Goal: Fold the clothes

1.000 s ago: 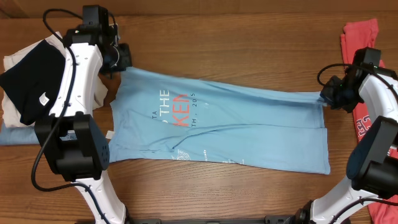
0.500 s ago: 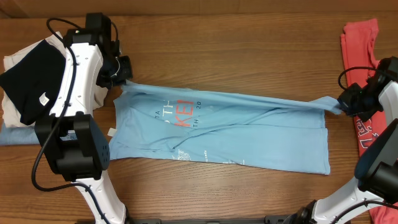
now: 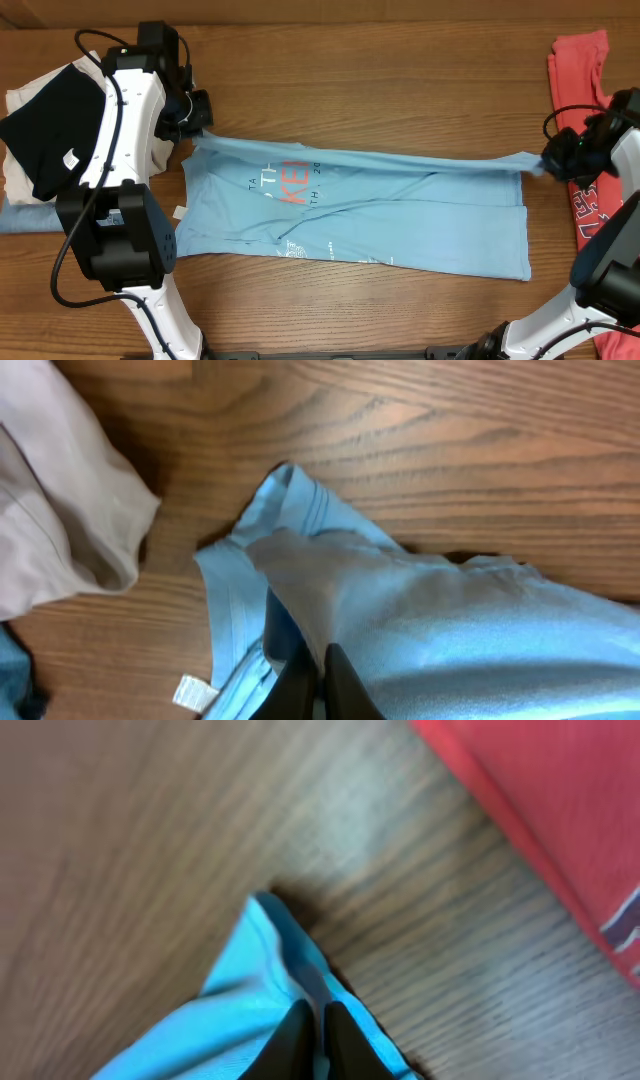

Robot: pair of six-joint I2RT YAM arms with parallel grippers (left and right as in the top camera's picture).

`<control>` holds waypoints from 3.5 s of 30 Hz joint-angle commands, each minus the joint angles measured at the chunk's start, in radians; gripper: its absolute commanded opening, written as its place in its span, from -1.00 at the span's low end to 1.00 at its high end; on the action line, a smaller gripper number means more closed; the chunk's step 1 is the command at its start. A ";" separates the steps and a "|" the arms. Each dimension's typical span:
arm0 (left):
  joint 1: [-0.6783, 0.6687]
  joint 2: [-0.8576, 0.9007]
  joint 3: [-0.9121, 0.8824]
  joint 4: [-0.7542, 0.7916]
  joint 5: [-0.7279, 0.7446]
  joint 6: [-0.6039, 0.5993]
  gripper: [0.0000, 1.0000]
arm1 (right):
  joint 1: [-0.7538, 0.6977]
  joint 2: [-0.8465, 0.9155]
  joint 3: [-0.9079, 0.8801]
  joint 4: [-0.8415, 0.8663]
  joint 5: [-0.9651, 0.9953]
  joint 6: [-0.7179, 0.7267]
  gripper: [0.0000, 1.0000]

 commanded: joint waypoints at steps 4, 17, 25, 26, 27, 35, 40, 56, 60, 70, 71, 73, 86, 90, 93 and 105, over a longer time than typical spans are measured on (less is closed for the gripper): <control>0.013 -0.004 0.004 0.017 0.034 -0.022 -0.91 | -0.002 -0.025 0.142 -0.048 -0.018 -0.030 -0.81; 0.008 -0.004 0.004 -0.039 0.115 -0.021 -0.91 | 0.009 -0.025 0.163 -0.261 -0.026 -0.090 -0.48; 0.007 -0.004 0.004 -0.024 0.115 -0.023 -0.92 | 0.096 -0.021 0.065 -0.237 -0.044 -0.111 -0.30; 0.007 -0.004 0.004 -0.025 0.115 -0.022 -0.92 | 0.106 -0.021 0.041 -0.219 -0.044 -0.111 -0.30; 0.007 -0.004 0.004 -0.024 0.115 -0.023 -0.92 | 0.113 -0.020 0.021 -0.207 -0.044 -0.106 -0.30; 0.007 -0.004 0.004 -0.024 0.115 -0.022 -0.91 | 0.121 -0.020 -0.150 -0.108 -0.045 -0.056 -0.32; 0.007 -0.004 0.004 -0.026 0.115 -0.022 -0.92 | 0.121 -0.019 -0.215 -0.009 -0.044 0.004 -0.32; 0.007 -0.004 0.004 -0.035 0.114 -0.021 -0.92 | 0.121 -0.019 -0.237 0.130 0.069 0.131 -0.51; 0.002 -0.004 0.004 -0.035 0.114 -0.022 -0.92 | 0.121 -0.019 -0.237 0.135 0.069 0.131 -0.86; 0.018 -0.017 0.006 -0.037 0.051 -0.010 -0.92 | 0.081 -0.022 -0.145 0.090 0.069 0.129 -0.92; 0.021 -0.024 0.006 -0.035 0.051 -0.010 -0.91 | 0.072 -0.023 -0.116 0.074 0.068 0.116 -0.92; 0.027 -0.043 0.006 -0.035 0.051 -0.010 -0.91 | 0.057 -0.023 -0.061 0.043 0.069 0.095 -0.92; 0.022 -0.105 -0.003 -0.224 0.085 -0.014 -0.92 | 0.047 -0.023 0.034 -0.169 0.069 0.019 -0.92; 0.023 -0.105 -0.004 -0.280 0.084 -0.013 -0.91 | 0.047 -0.023 0.034 -0.235 0.112 0.020 -0.92; 0.023 -0.105 -0.006 -0.296 0.061 -0.015 -0.92 | 0.047 -0.023 0.033 -0.292 0.166 0.021 -0.92; 0.022 -0.105 -0.176 -0.290 0.034 -0.014 -0.92 | 0.047 -0.023 0.032 -0.378 0.253 0.024 -0.89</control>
